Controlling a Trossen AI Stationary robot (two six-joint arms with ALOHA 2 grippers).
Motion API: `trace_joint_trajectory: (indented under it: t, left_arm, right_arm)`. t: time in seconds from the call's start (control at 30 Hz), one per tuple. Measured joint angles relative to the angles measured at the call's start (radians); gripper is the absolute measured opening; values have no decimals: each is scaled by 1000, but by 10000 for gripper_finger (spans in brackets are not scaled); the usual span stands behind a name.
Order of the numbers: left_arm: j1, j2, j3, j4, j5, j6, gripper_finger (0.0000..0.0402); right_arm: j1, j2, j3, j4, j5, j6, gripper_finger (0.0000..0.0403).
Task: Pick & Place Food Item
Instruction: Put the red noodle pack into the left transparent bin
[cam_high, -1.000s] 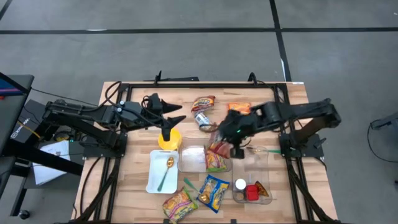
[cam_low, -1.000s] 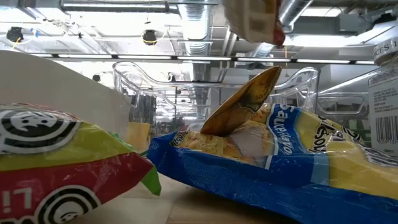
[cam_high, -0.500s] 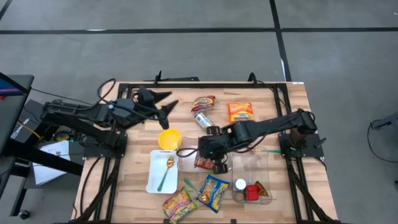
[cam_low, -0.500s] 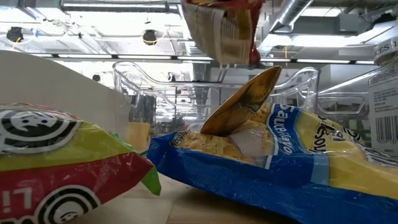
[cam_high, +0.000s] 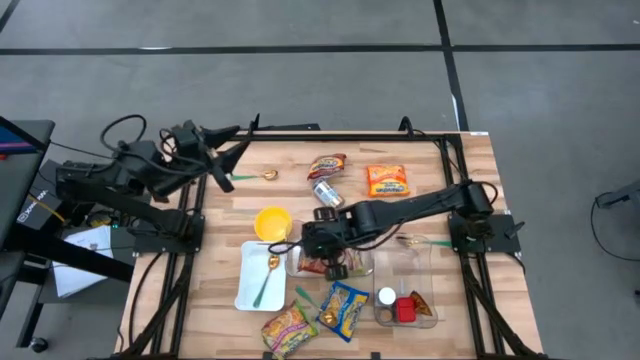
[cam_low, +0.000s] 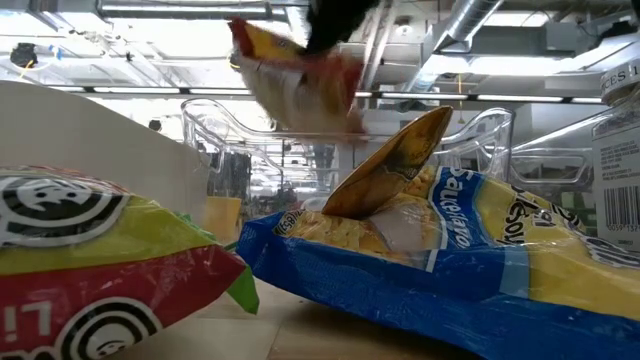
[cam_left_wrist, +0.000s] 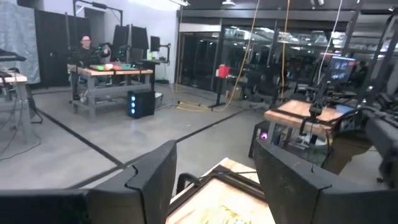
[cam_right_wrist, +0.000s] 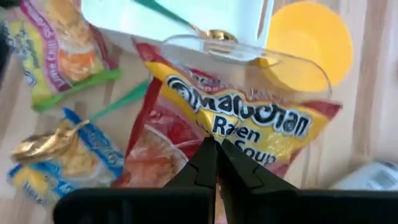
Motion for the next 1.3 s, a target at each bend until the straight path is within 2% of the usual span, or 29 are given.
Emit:
trace_joint_trajectory:
  t: [0.63,1.3]
  left_arm:
    - [-48,17,0,-25,1,15,208]
    - [-48,17,-1,-42,1,18,208]
  right_arm:
    - [-35,139,-3,19,-47,-82,0]
    - [-75,142,-6,40,-102,-113,0]
